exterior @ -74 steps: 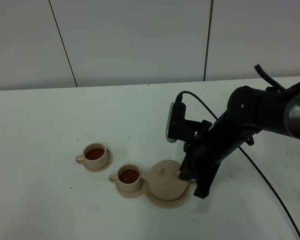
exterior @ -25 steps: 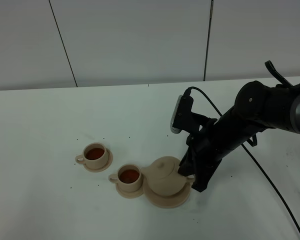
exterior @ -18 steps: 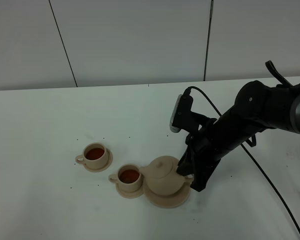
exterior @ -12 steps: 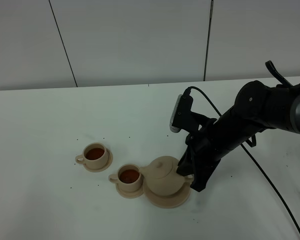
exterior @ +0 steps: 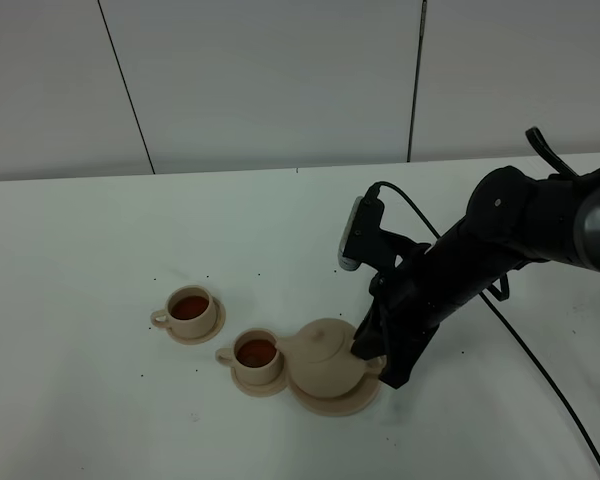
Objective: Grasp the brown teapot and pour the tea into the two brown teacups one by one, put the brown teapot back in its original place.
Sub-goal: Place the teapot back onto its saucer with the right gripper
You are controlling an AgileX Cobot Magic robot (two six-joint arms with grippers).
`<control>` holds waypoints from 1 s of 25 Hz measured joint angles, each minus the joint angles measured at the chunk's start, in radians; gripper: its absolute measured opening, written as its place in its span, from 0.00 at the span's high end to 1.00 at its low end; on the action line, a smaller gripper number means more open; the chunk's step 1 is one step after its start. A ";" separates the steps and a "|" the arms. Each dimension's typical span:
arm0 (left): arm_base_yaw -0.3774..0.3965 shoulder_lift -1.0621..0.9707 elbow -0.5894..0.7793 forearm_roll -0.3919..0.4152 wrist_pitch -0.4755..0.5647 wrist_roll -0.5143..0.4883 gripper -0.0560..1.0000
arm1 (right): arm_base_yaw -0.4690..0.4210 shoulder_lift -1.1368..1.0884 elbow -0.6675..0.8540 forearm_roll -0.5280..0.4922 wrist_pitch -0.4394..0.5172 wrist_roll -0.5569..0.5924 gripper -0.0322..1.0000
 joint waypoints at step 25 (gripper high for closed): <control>0.000 0.000 0.000 0.000 0.000 0.000 0.72 | 0.000 0.000 0.000 -0.046 0.002 0.020 0.74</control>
